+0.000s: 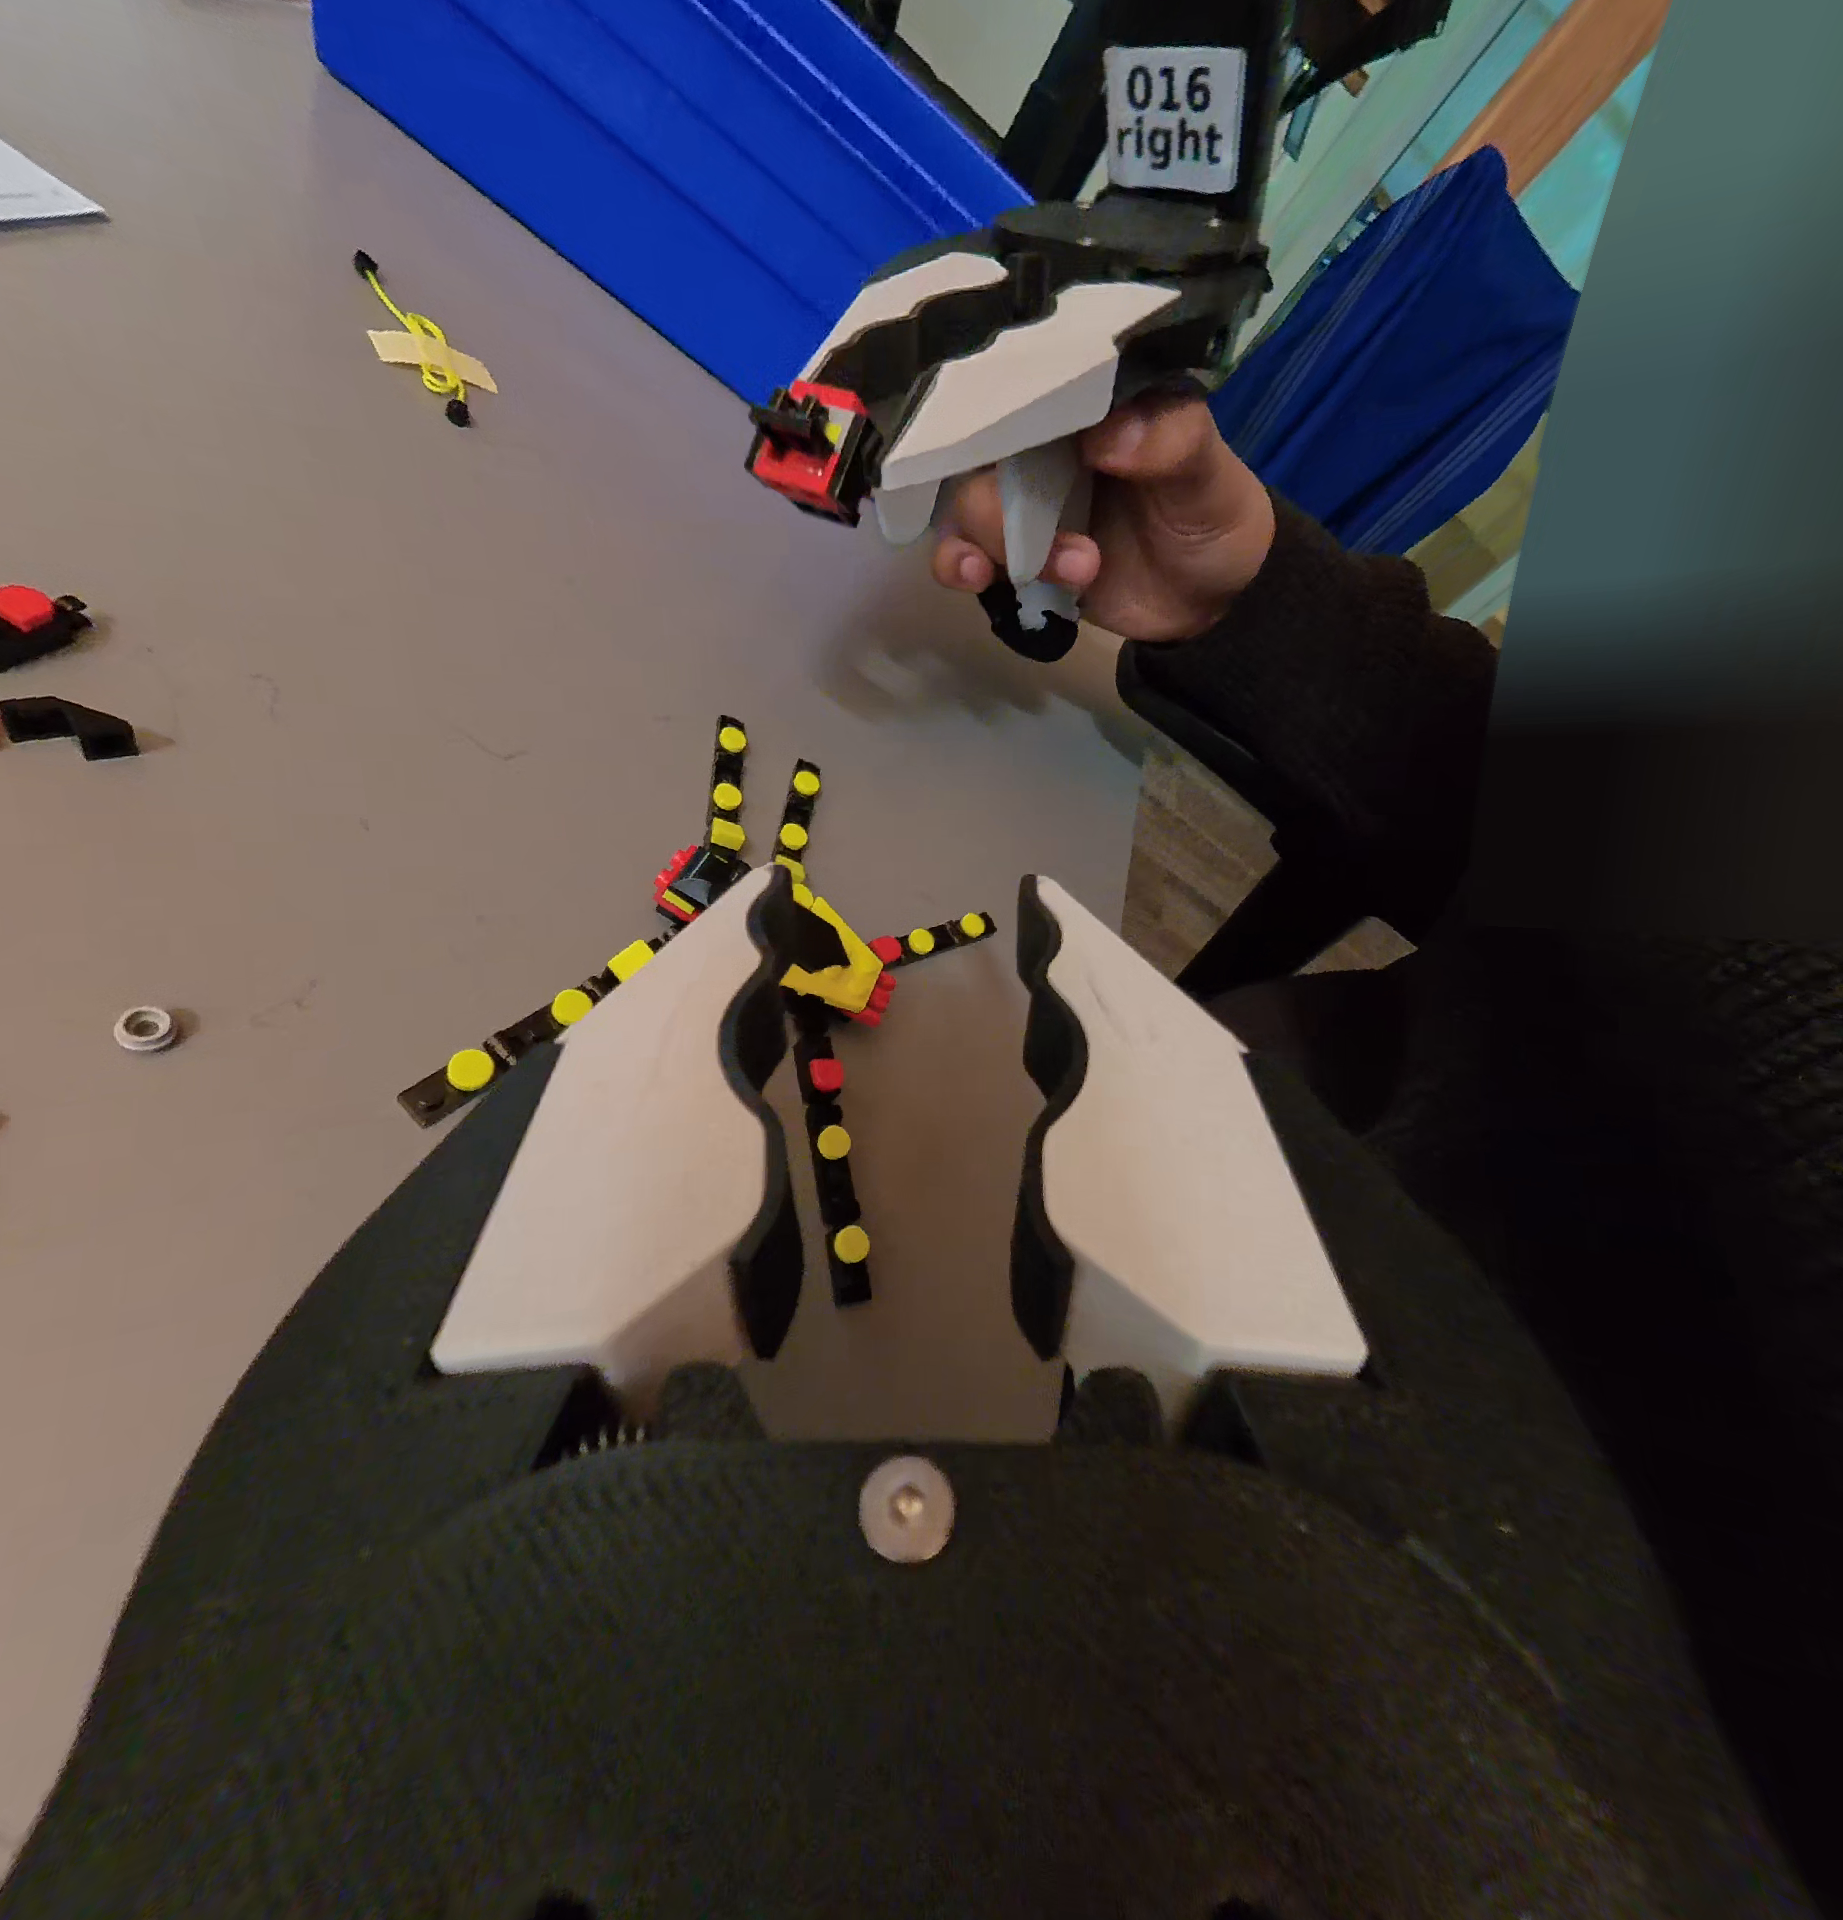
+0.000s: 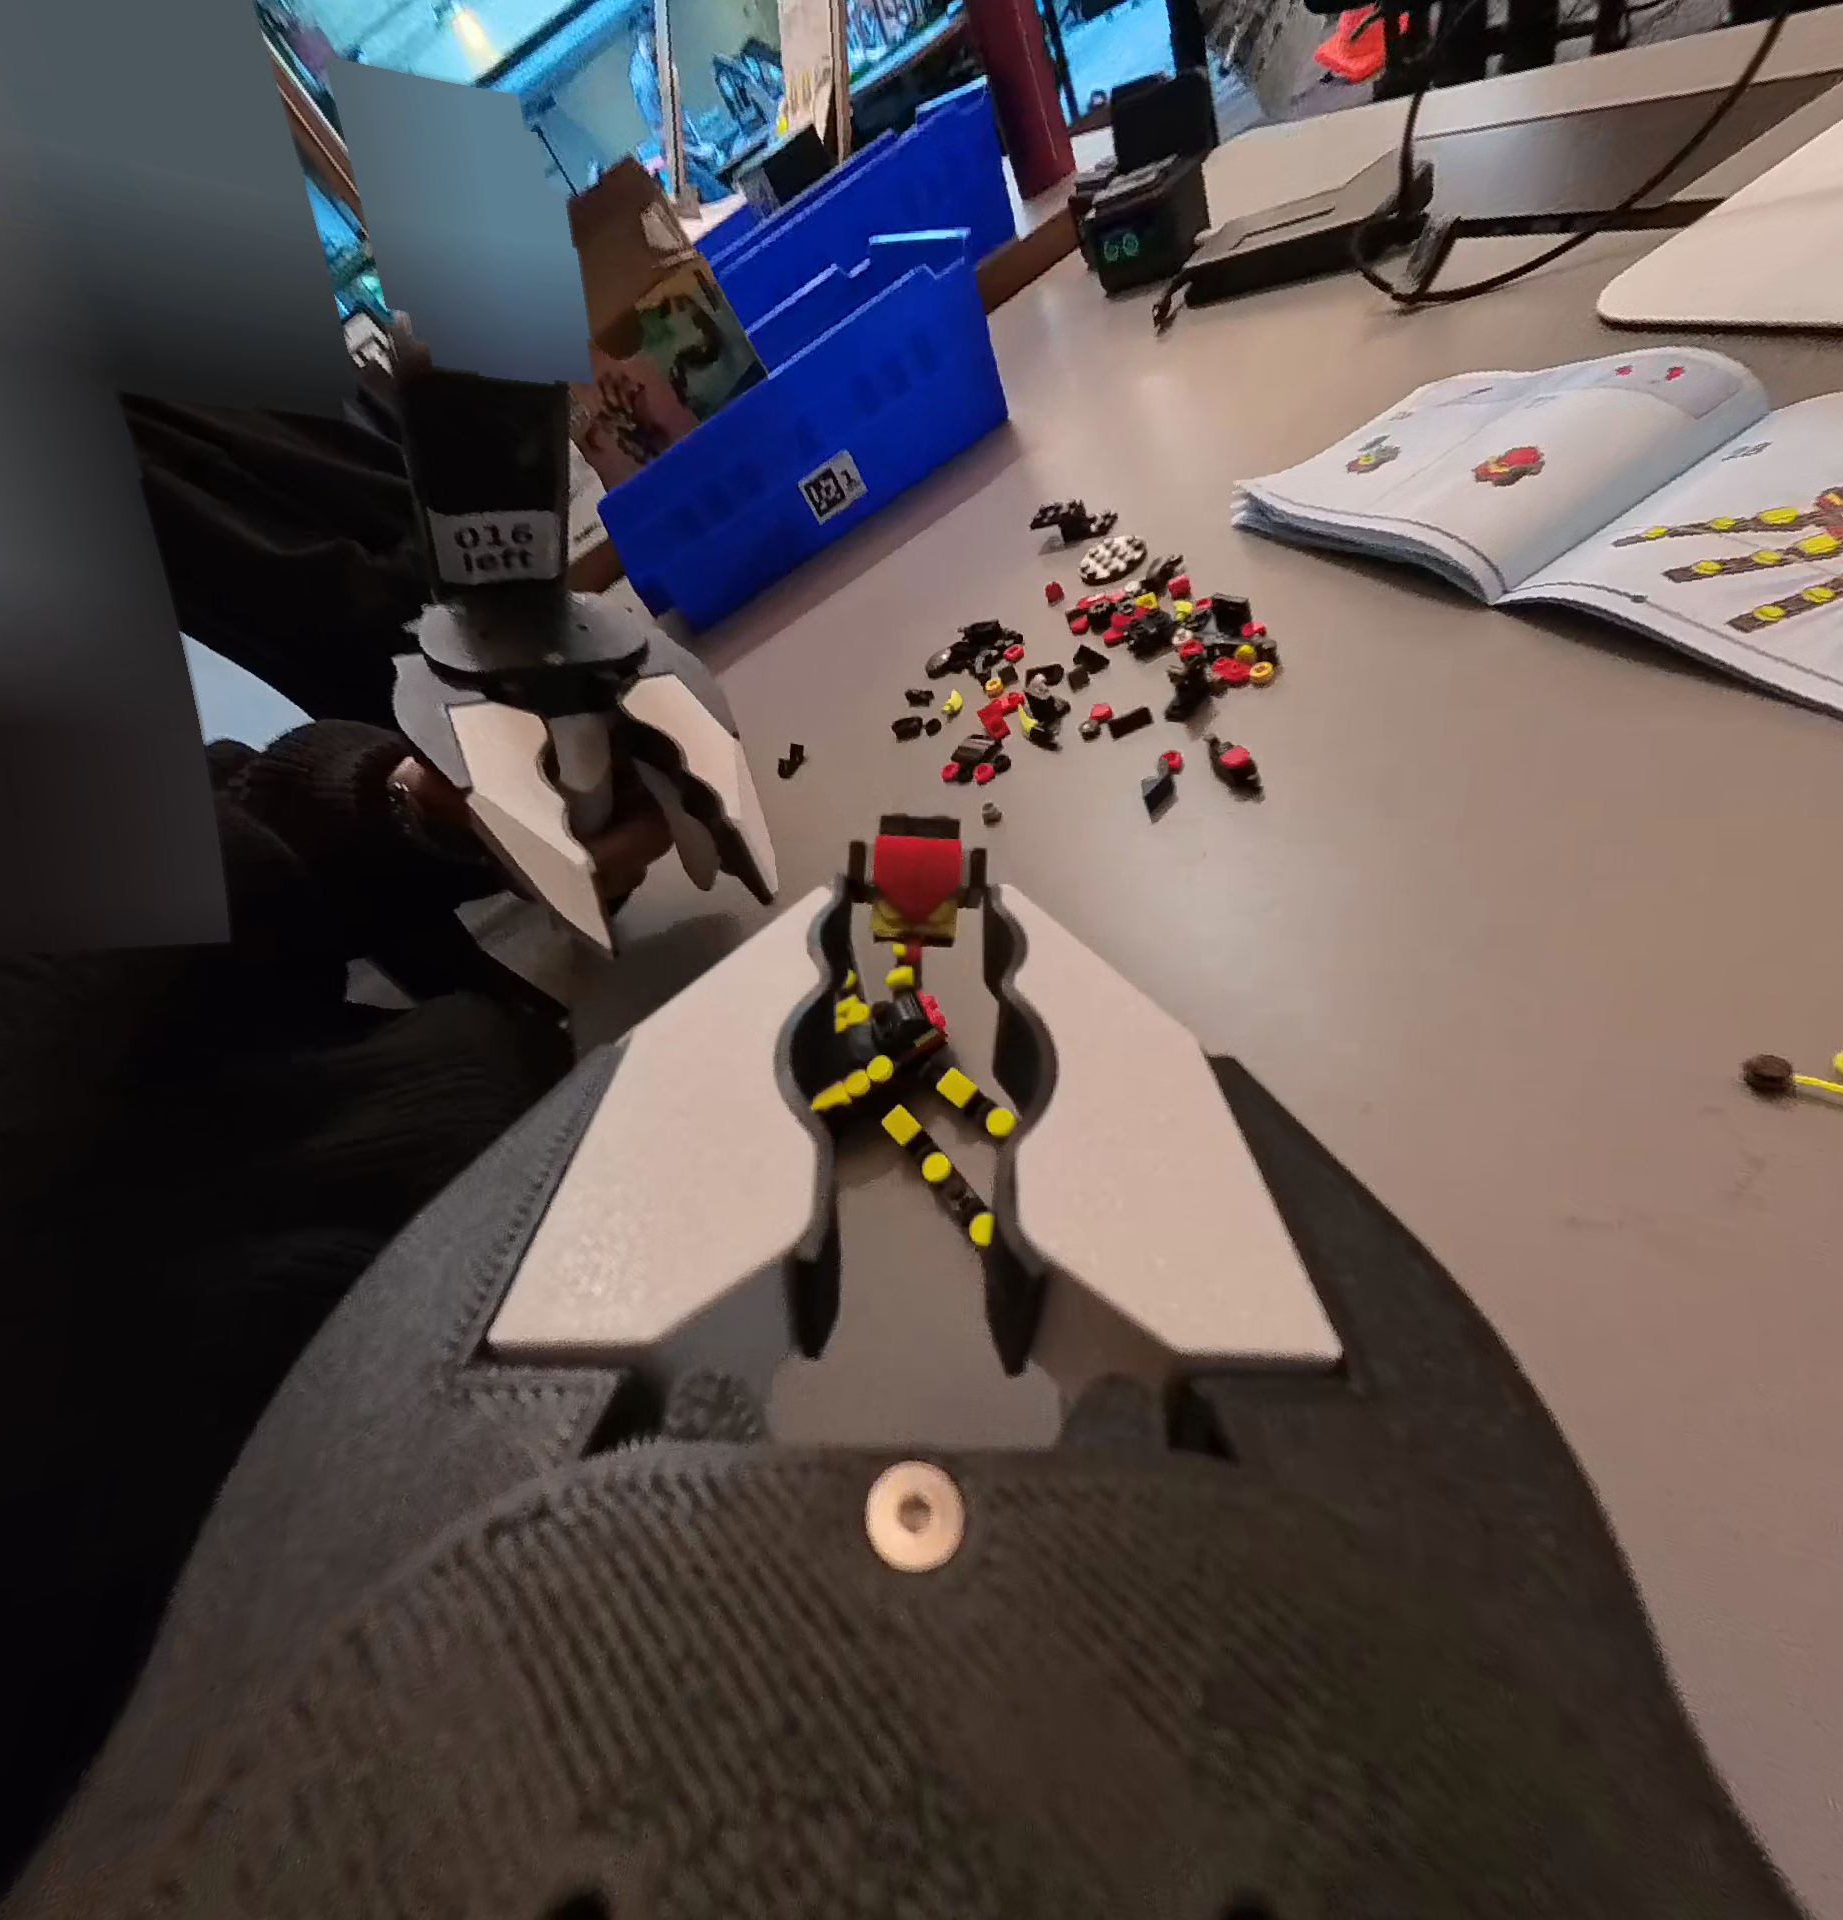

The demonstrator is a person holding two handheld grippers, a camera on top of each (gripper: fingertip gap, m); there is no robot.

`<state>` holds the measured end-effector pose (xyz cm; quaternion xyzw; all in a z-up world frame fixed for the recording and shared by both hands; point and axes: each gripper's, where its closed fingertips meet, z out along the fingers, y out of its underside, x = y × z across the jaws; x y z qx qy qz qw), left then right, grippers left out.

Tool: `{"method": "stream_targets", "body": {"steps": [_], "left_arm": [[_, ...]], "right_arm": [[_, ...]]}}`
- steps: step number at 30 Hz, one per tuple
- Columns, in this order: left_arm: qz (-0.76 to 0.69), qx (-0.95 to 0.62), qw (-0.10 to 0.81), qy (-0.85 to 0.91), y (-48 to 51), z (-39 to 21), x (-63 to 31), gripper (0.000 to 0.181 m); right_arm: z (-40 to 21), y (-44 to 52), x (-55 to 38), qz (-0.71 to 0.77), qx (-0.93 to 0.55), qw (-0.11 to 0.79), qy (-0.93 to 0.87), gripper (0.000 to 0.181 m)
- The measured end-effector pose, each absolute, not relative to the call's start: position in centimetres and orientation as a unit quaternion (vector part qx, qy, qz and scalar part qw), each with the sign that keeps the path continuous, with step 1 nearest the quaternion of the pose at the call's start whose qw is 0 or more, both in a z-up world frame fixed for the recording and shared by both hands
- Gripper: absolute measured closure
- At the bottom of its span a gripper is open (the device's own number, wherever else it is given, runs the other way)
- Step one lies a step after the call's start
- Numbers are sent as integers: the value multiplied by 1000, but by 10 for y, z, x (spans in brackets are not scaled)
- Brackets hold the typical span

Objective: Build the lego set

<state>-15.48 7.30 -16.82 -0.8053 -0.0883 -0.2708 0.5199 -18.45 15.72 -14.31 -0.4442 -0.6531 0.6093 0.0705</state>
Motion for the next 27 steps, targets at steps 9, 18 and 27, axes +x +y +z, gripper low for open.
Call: {"method": "stream_targets", "body": {"steps": [9, 18, 27], "left_arm": [[-235, -819, 518, -79, 73, -173, -156, 138], [-243, -806, 530, -102, 75, -168, -163, 138], [-252, -804, 528, -106, 77, -169, -164, 138]], "right_arm": [[-144, 136, -177, 576, -430, 94, -689, 158], [-160, 125, -156, 538, -466, 116, -694, 158], [-164, 124, -153, 551, -460, 87, -691, 158]]}}
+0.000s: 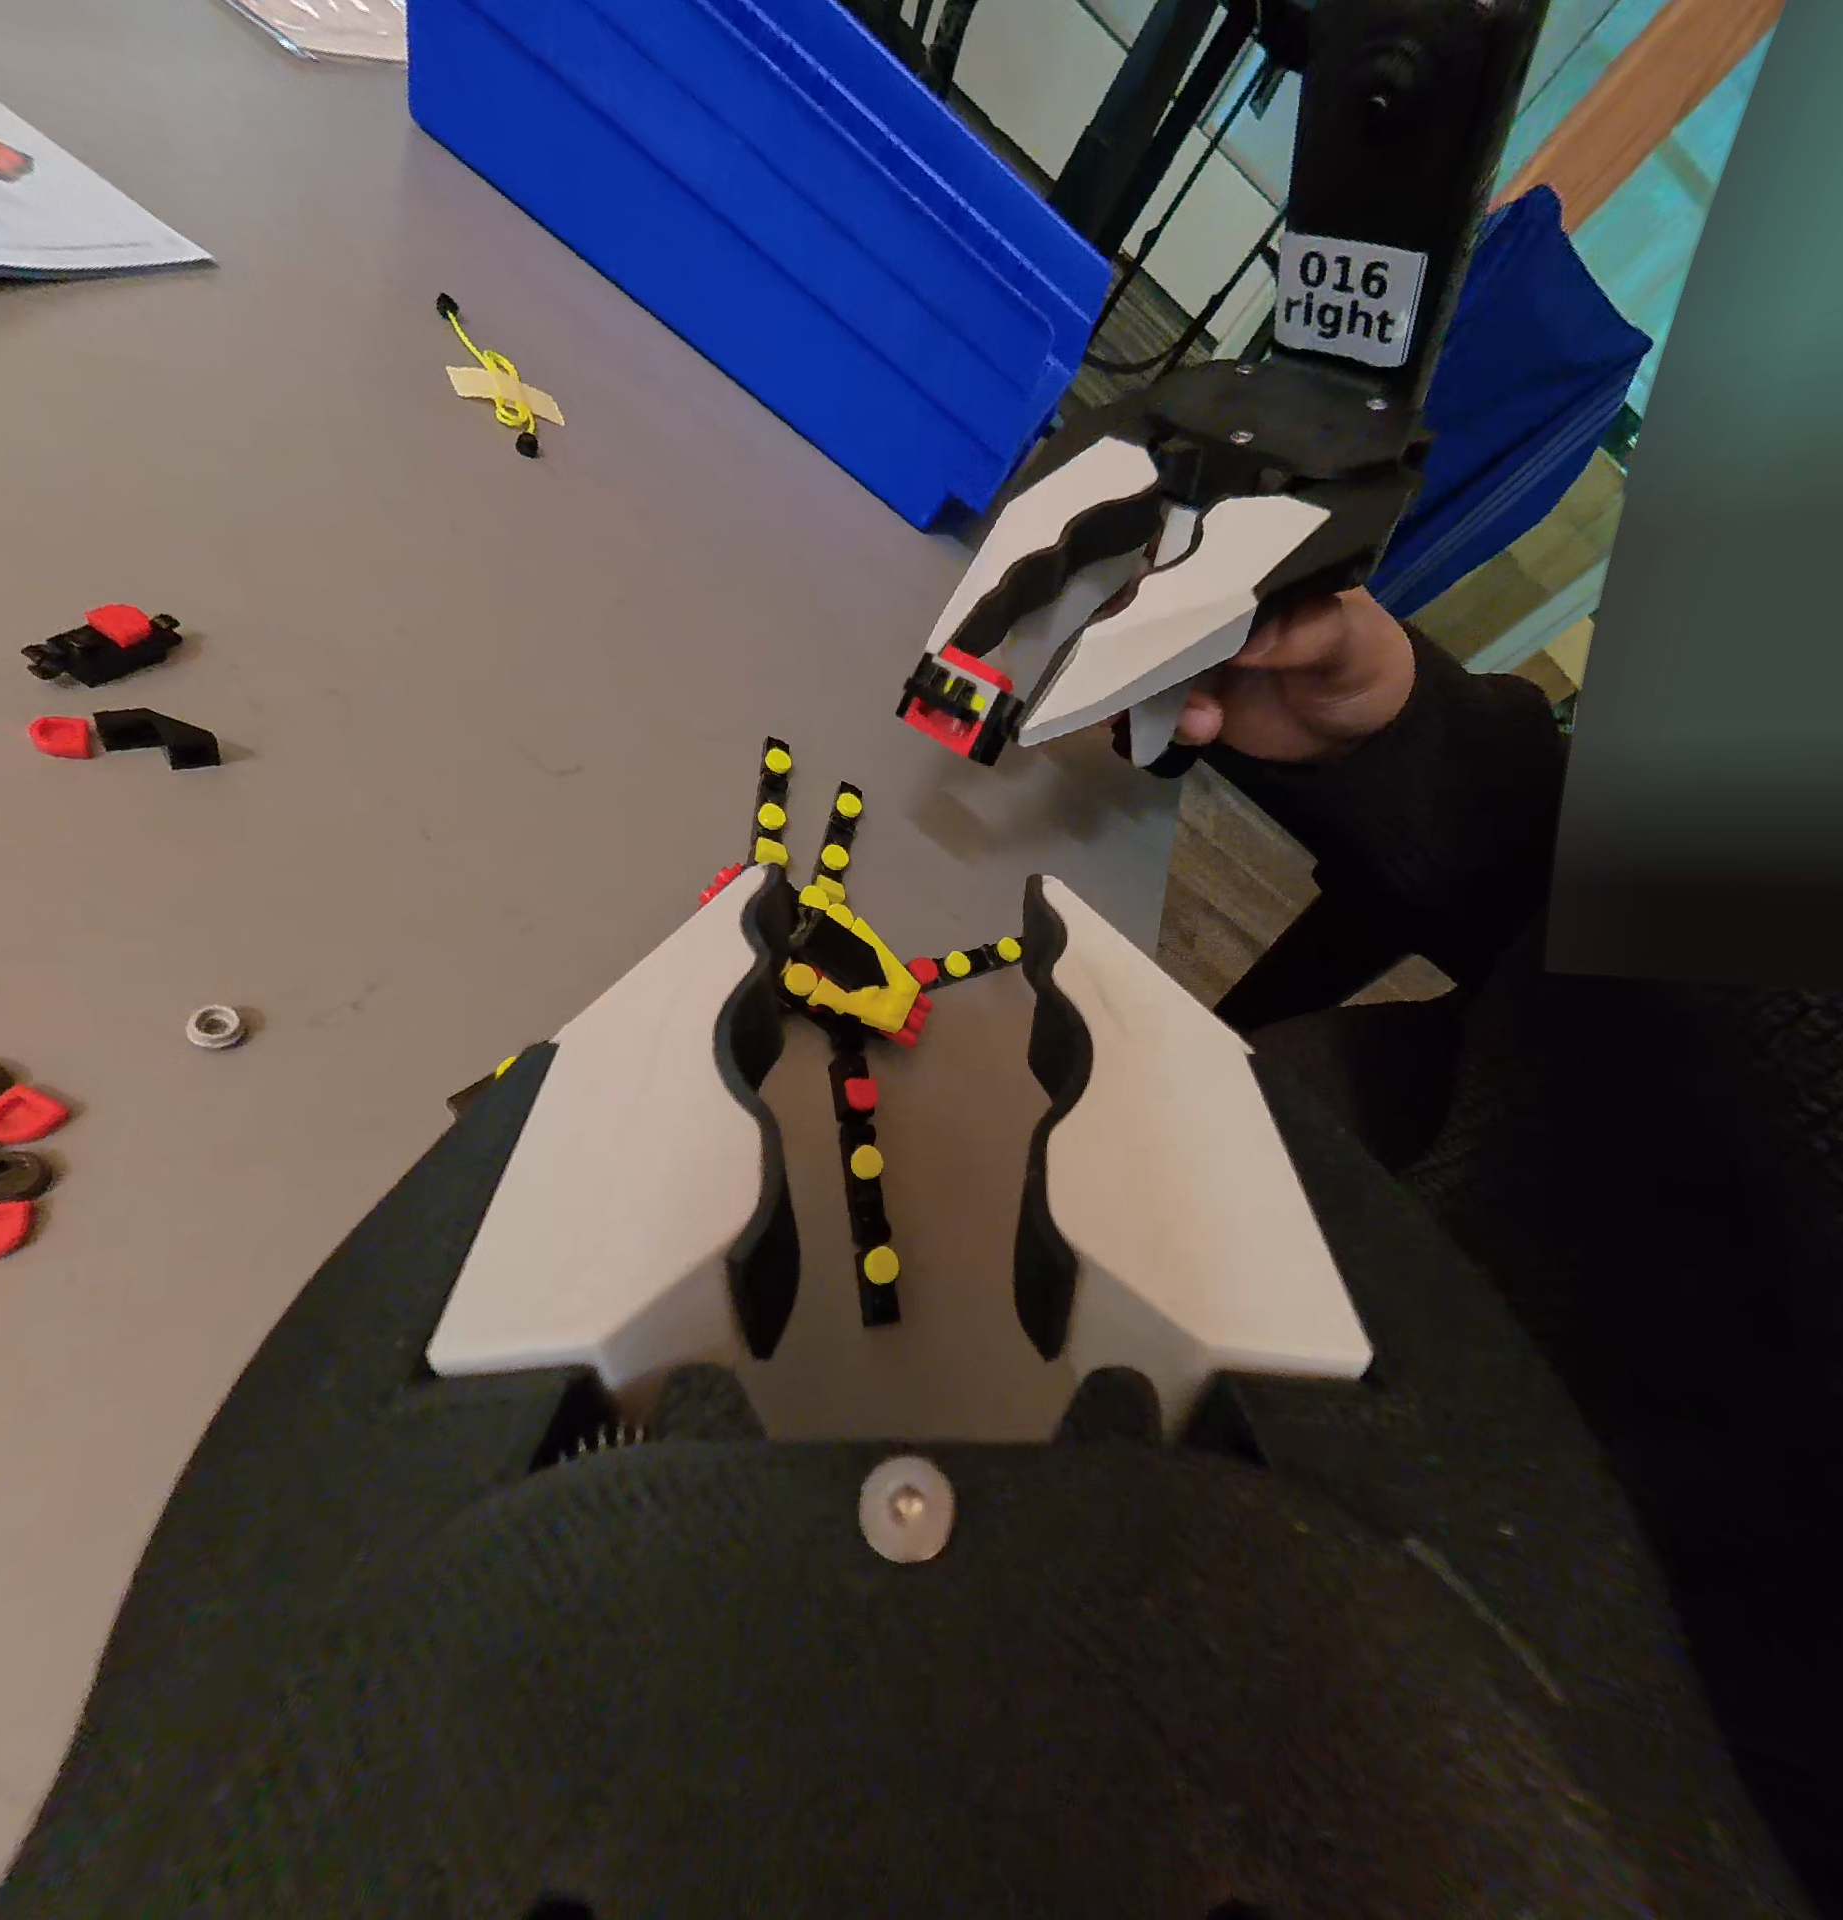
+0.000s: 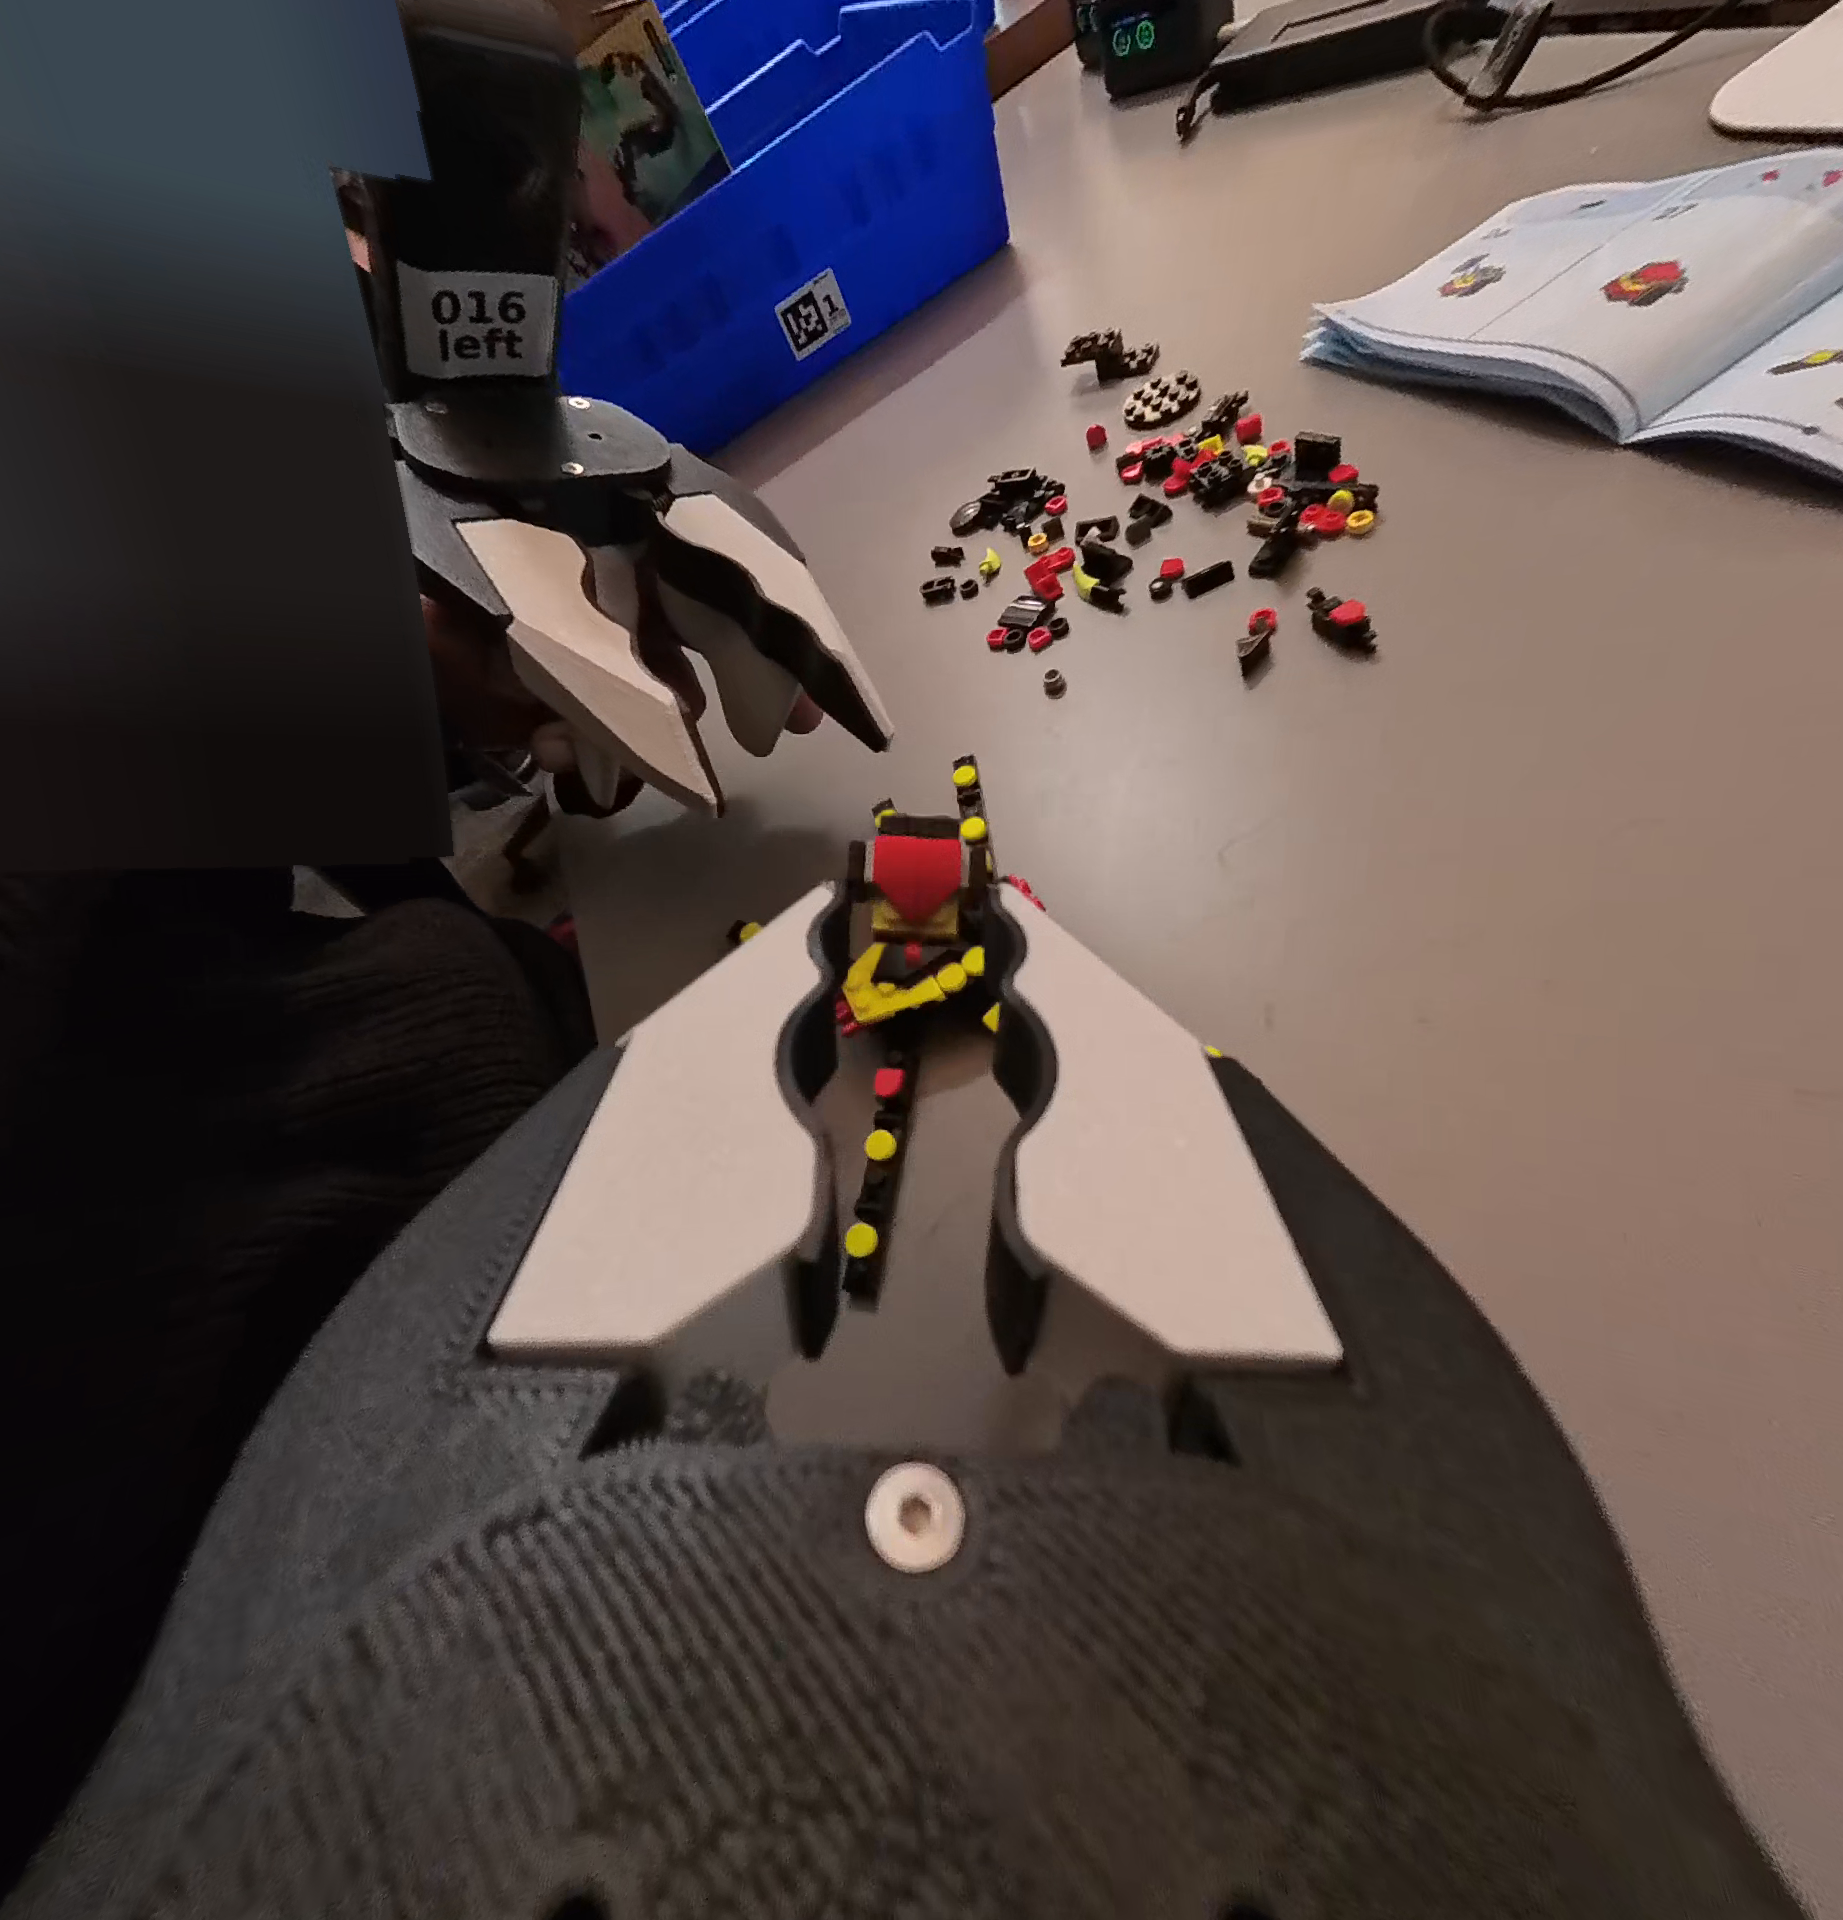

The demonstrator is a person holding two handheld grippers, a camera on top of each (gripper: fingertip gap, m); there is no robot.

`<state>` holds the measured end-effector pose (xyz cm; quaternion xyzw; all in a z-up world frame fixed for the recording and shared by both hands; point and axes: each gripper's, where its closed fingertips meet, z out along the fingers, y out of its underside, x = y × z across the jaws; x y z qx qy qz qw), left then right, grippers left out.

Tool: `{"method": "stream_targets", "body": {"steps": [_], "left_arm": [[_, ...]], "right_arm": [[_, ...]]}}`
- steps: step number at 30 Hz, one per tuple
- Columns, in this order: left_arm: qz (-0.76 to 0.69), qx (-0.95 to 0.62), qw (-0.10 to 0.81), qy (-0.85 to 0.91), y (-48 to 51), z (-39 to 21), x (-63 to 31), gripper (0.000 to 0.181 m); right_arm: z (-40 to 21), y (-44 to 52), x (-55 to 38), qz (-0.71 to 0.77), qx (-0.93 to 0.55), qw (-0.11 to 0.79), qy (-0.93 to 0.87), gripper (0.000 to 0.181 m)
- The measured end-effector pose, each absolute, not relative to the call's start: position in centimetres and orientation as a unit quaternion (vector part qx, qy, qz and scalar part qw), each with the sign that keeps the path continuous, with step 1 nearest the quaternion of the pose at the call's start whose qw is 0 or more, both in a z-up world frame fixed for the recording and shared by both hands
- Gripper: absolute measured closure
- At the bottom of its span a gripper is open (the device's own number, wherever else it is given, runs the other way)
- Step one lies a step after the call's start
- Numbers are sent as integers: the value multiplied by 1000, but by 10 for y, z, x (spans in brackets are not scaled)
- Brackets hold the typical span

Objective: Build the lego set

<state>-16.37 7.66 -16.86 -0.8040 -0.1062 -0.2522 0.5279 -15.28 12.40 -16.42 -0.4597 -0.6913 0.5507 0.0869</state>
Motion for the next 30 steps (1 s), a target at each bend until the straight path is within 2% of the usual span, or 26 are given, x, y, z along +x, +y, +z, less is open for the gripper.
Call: {"method": "stream_targets", "body": {"steps": [10, 30], "left_arm": [[-273, -794, 530, -118, 76, -166, -166, 138], [-354, -736, 552, -167, 77, -151, -176, 135]], "right_arm": [[-159, 131, -155, 588, -476, 55, -652, 158], [-167, 147, -165, 589, -505, 49, -628, 158]]}}
